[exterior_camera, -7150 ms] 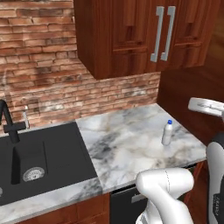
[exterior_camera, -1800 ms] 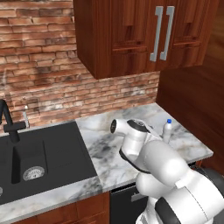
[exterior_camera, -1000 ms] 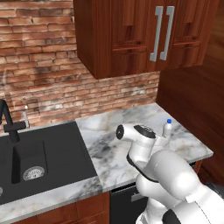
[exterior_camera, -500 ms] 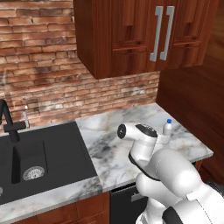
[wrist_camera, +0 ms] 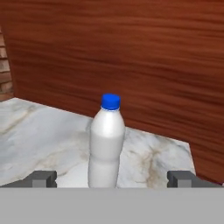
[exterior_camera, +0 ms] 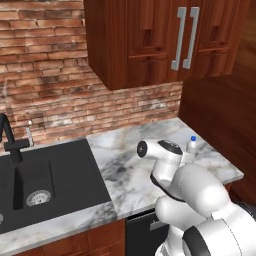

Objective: Take the bottled waters from the counter and place them in the freezer to freeze. Close the freezer door after placing the bottles.

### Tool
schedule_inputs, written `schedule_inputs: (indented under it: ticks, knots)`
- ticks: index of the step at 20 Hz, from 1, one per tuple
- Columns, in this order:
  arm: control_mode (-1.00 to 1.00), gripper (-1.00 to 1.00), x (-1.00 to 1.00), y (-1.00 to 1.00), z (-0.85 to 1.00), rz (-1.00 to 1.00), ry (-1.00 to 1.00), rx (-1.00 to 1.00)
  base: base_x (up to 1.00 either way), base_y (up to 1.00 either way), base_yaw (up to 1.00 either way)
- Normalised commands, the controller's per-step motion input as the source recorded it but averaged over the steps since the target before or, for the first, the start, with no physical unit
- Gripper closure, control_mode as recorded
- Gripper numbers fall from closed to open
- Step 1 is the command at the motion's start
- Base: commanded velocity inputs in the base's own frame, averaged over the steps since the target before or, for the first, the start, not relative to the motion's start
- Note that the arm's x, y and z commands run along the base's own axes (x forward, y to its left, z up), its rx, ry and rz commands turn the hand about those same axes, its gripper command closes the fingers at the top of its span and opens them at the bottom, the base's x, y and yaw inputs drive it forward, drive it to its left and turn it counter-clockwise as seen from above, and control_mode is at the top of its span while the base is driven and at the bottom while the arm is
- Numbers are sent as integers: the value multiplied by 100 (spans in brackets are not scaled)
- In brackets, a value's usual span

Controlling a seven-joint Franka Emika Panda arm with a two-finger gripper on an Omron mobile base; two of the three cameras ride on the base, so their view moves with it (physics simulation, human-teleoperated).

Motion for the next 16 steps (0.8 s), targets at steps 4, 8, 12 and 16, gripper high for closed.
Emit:
schedule_inputs:
  ticks: [4,8,12,16]
  knots:
    - [-100,-100,0,-1,-9,0,0,0,0,0,0]
    - [-100,-100,0,-11,-8,0,0,0,0,0,0]
    - [-100,-100,0,-14,-4,0,0,0,0,0,0]
    - [-100,-100,0,-21,0,0,0,0,0,0,0]
